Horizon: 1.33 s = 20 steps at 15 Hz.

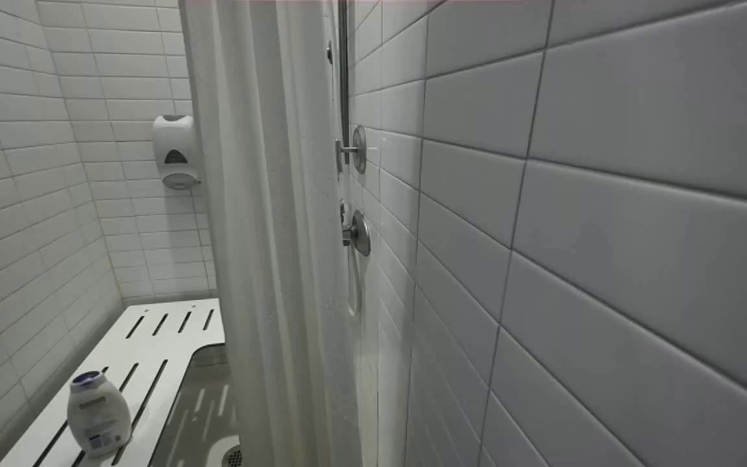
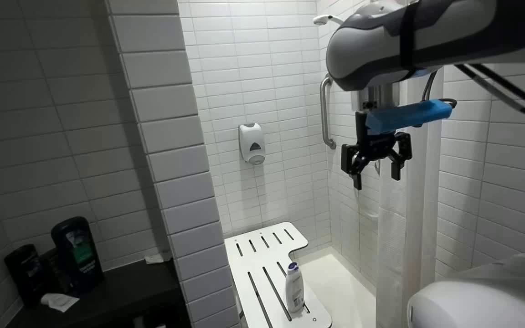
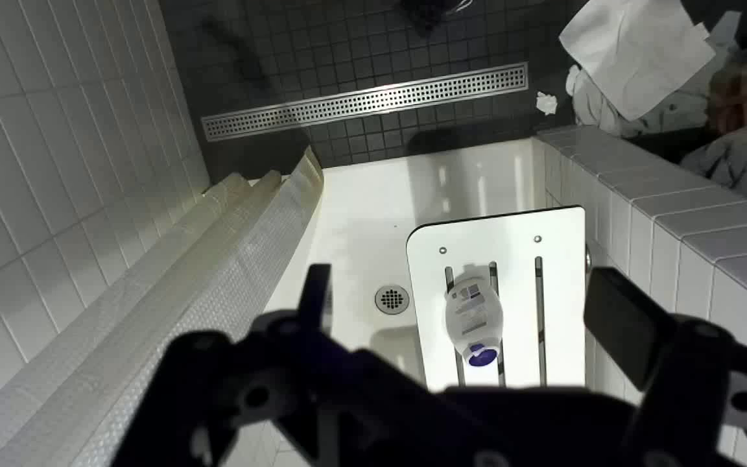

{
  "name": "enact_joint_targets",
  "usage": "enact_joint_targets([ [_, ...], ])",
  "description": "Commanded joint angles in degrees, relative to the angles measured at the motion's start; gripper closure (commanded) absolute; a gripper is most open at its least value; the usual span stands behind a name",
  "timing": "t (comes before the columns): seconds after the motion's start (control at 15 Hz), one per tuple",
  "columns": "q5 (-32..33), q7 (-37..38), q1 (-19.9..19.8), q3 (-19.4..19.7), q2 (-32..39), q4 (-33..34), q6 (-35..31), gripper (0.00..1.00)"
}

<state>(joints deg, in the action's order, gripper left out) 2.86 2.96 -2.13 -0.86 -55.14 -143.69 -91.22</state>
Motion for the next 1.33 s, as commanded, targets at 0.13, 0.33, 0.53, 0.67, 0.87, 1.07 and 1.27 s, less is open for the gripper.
enact_joint_targets([
  [0.13, 0.09, 0.13, 0.21, 0.11, 0.06, 0.17, 0.13, 0.00],
  [0.33, 0.09, 0.13, 0.21, 0.11, 0.05, 0.17, 0.13, 0.00],
  [0.53, 0.09, 0.13, 0.21, 0.11, 0.06, 0.17, 0.13, 0.00],
  [0.67, 0.38, 0.34, 0.22, -0.37, -0.14, 0.64, -0.05, 0.00],
  [0.87, 2.51, -1.45, 1.15, -1.72, 3.31, 2.60, -1.98, 0.00],
  [1.07, 4.27, -3.26, 2.33, -2.35, 8.60, 4.33, -4.86, 0.00],
  [1.27, 6.03, -4.95, 3.28, -2.42, 14.72, 6.31, -8.59, 0.00],
])
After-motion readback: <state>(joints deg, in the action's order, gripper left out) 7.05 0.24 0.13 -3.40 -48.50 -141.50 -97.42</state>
